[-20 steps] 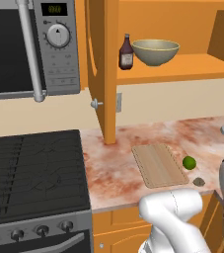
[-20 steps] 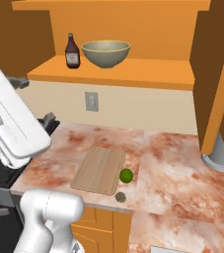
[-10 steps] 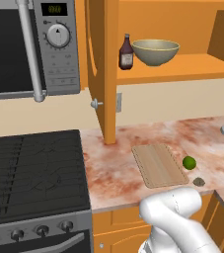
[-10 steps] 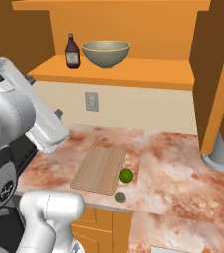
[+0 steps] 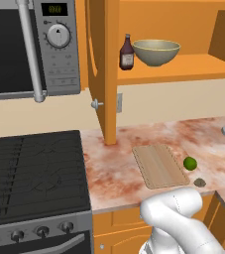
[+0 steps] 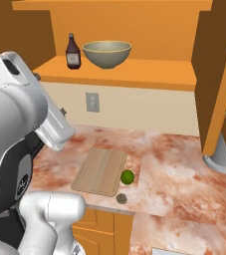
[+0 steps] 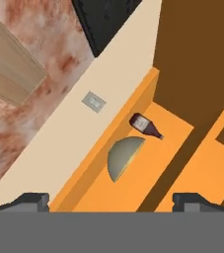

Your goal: Open the cabinet. Place the bowl and condiment on the counter. Then place the lime and garlic on the cutting board.

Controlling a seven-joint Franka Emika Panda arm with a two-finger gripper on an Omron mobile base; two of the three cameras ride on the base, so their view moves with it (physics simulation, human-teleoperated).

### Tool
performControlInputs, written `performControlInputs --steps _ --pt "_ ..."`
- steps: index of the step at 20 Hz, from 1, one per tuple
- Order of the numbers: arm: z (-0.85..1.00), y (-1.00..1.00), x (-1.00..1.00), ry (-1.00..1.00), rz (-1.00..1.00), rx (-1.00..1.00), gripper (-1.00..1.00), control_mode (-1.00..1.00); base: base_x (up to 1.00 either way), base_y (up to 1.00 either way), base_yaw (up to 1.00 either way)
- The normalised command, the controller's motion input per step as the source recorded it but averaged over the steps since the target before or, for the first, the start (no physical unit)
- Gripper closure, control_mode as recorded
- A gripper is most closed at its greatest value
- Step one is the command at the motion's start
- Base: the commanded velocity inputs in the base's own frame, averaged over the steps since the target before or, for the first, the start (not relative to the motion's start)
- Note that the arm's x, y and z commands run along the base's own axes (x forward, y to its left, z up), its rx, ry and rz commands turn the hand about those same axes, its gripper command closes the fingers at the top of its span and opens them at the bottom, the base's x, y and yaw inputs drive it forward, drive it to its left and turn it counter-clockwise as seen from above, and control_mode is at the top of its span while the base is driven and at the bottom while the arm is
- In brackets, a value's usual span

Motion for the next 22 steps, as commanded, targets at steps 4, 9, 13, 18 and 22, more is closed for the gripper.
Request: performControlInputs --steps 4,9,13,18,22 --pt "-0.07 0.0 -0.01 -0.02 -0.13 0.44 -1.0 -1.0 0.0 0.0 0.0" --pt "-0.03 0.0 0.0 -0.02 -0.08 0.57 -1.0 -1.0 0.0 0.0 0.0" --pt "0.0 0.0 0.0 0.0 -0.1 0.59 -1.0 -1.0 0.0 0.0 0.0" --pt "0.01 0.06 0.0 0.01 -0.04 0.59 -1.0 -1.0 0.0 0.0 0.0" --pt "0.0 0.4 0.0 0.11 -0.03 0.47 -1.0 -1.0 0.0 0.0 0.0"
